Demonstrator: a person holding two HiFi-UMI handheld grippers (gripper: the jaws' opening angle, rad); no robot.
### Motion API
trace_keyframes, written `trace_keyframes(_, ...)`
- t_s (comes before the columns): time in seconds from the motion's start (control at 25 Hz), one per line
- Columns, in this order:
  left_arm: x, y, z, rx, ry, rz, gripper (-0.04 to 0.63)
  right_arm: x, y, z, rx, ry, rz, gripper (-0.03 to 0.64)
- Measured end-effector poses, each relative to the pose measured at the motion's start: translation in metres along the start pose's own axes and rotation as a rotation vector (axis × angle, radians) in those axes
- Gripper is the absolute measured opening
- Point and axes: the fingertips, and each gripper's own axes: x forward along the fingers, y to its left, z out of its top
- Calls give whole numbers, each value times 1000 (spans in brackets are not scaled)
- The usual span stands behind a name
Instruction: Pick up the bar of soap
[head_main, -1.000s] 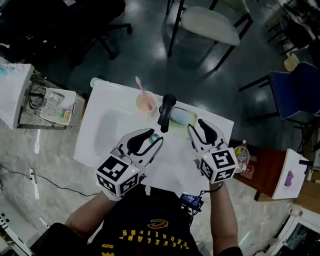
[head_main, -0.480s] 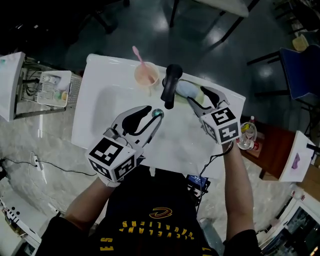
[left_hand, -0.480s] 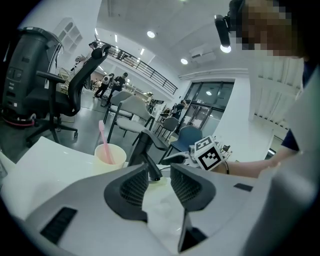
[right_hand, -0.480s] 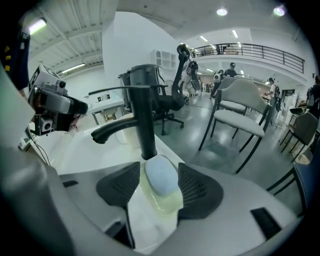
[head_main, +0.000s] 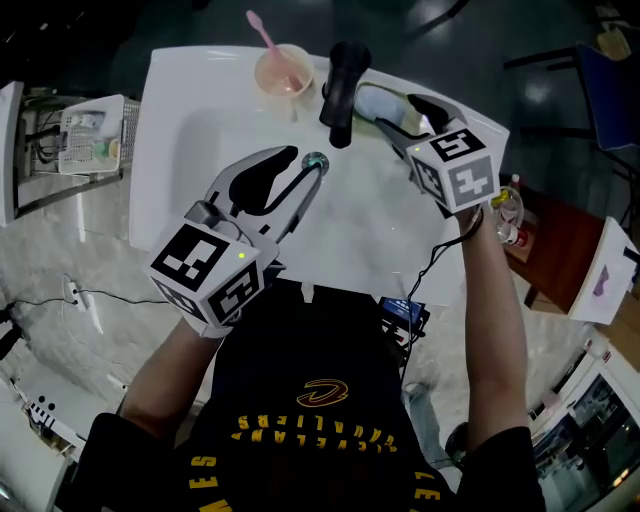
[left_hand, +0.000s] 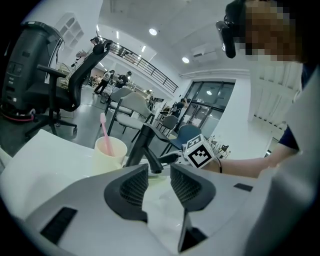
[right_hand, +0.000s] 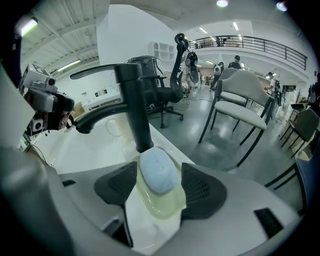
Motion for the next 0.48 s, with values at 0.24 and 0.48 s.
trace_keyframes(0.24, 0, 5, -4, -14, 7, 4, 149, 7, -3, -7, 21, 19, -7, 281)
trace_keyframes(0.48, -1, 9, -5, -24, 10, 10, 149, 13, -1, -7, 33, 29, 3, 288)
